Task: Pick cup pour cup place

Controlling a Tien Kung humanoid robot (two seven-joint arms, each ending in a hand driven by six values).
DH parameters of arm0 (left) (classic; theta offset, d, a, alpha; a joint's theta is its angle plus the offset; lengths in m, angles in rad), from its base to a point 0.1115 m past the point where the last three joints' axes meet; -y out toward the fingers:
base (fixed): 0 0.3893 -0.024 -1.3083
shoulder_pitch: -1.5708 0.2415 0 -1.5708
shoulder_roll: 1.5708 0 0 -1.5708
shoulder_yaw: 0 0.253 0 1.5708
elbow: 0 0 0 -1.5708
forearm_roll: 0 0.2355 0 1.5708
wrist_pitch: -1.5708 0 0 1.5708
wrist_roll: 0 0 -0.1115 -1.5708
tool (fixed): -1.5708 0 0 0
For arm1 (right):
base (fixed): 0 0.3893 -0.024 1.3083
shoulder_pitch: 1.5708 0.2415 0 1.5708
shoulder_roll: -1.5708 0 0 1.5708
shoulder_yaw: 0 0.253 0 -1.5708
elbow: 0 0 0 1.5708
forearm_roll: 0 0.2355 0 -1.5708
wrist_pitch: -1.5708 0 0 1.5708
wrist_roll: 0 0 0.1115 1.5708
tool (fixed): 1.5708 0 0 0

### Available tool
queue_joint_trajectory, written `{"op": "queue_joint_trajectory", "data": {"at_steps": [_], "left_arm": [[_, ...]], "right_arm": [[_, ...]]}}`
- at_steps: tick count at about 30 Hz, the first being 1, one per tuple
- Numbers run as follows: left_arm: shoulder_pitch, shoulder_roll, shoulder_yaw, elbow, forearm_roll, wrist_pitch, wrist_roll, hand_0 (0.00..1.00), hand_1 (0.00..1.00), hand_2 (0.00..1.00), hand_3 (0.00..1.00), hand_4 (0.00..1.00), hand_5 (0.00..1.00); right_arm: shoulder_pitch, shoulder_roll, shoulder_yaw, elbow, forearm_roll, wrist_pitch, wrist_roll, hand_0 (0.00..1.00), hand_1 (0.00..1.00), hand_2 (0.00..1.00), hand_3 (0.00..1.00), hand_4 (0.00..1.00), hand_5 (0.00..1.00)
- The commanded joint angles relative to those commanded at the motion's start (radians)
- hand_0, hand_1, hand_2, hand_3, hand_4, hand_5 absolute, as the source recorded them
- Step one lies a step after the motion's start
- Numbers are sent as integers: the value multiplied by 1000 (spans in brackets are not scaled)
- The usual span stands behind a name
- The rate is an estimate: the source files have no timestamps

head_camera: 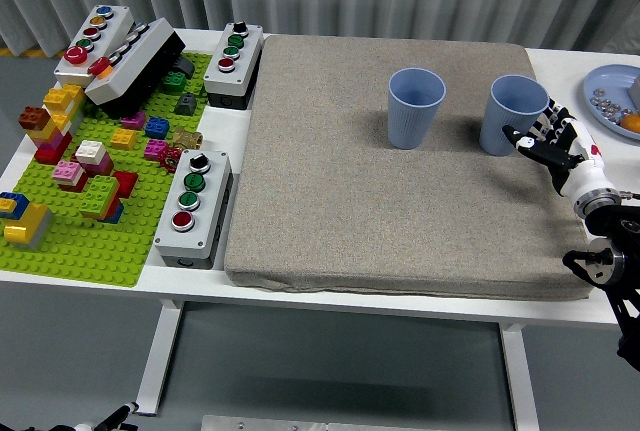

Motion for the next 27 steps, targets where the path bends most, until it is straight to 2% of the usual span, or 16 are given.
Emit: {"op": "queue_joint_trajectory", "data": {"at_steps": [27], "left_arm": [[-2, 0, 9, 0, -1, 0, 1, 828, 838, 912, 817, 633, 998]], "right_arm": [[38, 13, -22, -62, 5, 8, 9, 920, 902, 982, 918, 798, 200]]}}
